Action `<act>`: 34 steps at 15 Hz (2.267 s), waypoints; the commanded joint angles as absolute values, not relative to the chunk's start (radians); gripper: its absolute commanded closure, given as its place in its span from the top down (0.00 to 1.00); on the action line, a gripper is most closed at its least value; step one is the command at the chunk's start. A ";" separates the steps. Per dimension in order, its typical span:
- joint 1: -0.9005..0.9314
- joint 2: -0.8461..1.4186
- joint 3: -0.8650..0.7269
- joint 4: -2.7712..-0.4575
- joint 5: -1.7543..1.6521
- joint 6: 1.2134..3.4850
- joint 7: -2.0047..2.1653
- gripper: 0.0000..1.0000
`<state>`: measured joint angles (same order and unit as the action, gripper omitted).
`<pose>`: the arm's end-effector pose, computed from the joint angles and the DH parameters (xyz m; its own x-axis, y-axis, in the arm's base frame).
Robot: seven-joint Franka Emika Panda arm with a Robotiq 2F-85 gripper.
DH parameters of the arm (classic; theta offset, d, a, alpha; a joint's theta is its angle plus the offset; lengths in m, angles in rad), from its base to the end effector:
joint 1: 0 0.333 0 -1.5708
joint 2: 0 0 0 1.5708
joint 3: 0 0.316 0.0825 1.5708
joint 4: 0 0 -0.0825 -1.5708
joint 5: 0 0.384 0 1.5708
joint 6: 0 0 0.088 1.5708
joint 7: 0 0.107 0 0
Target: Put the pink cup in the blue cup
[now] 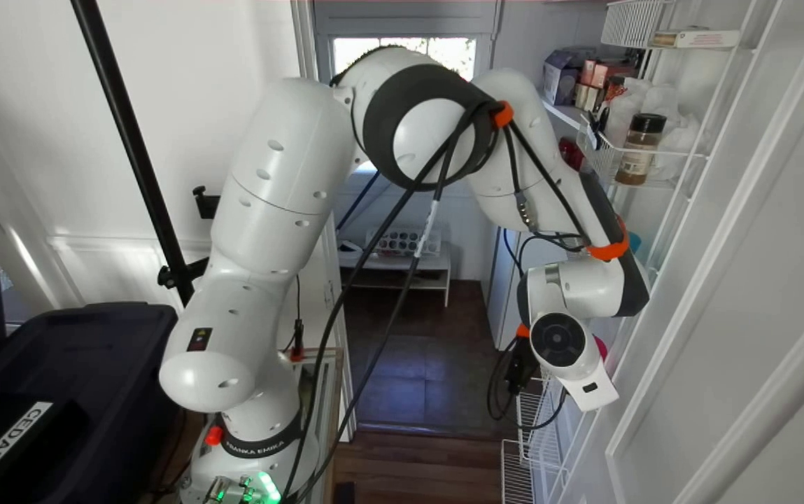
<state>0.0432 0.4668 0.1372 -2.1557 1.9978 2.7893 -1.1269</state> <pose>0.5250 0.0563 0.1624 0.7569 -0.6355 0.1527 -0.3892 -0.6260 -0.6758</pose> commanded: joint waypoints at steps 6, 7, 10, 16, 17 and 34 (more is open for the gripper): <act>0.055 0.212 0.034 -2.392 1.479 2.710 -0.745 0.01; 0.052 0.190 0.025 -2.408 1.418 2.715 -0.702 0.01; 0.038 0.115 -0.005 -2.468 1.186 2.701 -0.549 0.01; -0.014 -0.070 -0.057 -2.536 0.745 2.546 -0.245 0.01; -0.025 -0.101 -0.062 -2.535 0.691 2.513 -0.198 0.01; -0.041 -0.219 -0.098 -2.396 0.497 2.343 -0.206 0.01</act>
<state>-0.0460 -0.1716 -0.0826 -2.4364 0.5430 2.4144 -0.1851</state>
